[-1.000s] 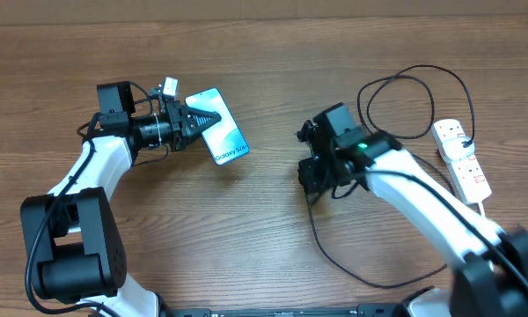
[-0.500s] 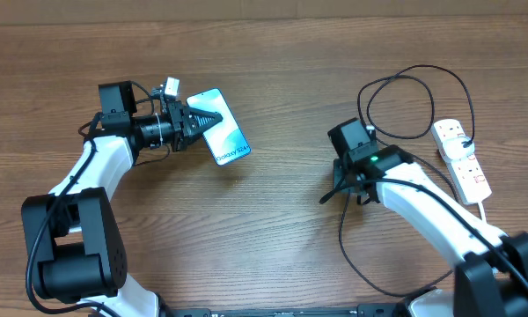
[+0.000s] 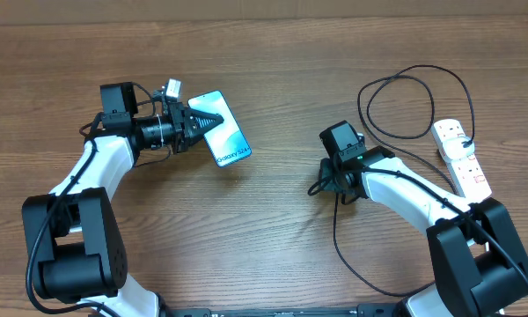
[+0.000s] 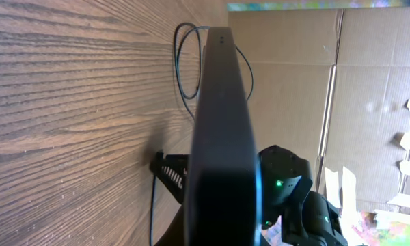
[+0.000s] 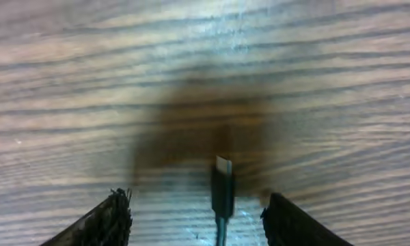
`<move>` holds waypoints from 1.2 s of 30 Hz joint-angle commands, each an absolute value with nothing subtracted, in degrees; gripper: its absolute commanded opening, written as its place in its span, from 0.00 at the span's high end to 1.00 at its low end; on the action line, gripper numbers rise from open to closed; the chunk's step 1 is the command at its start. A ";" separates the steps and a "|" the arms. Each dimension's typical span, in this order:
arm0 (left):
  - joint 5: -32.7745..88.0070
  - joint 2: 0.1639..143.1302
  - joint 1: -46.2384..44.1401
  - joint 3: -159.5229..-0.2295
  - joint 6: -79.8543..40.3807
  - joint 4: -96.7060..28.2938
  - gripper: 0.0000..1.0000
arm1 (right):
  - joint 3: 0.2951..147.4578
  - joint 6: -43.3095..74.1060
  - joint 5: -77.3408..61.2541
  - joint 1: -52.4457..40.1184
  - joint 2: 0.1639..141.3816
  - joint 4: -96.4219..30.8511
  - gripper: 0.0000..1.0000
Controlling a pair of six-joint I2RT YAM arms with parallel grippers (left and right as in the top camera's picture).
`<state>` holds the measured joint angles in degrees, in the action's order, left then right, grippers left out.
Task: Plug charger to phone and switch on socket
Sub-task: 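Lower the right gripper over the black cable's USB-C tip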
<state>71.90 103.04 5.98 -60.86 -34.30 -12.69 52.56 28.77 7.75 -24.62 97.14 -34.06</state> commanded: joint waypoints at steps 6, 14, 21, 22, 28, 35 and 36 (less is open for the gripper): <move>73.32 103.11 5.61 -61.21 -33.21 -12.69 0.96 | 51.42 31.73 5.67 -24.62 103.13 -34.06 0.58; 73.38 103.11 5.61 -61.21 -33.39 -13.30 0.96 | 51.37 31.53 4.36 -24.62 104.55 -34.76 0.96; 73.47 103.11 5.61 -61.21 -33.34 -13.45 0.96 | 54.22 22.87 -3.07 -24.60 103.96 -36.58 0.96; 73.52 103.11 5.61 -61.21 -33.10 -13.45 0.95 | 55.99 20.14 -7.22 -24.60 103.31 -38.39 0.96; 81.10 103.11 5.61 -61.21 -29.52 -9.56 0.96 | 64.58 -3.90 -47.97 -24.62 93.76 -48.53 0.96; 86.28 103.11 4.60 -61.21 -29.56 -1.87 0.96 | 64.40 -12.23 -65.25 -25.34 90.35 -48.14 0.96; 86.59 103.11 4.10 -61.23 -29.56 -1.26 0.96 | 64.40 -12.27 -65.28 -25.39 90.35 -47.81 0.96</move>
<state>81.54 103.04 5.61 -60.84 -31.07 -2.50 64.01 -6.68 -56.38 -24.91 90.26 -48.07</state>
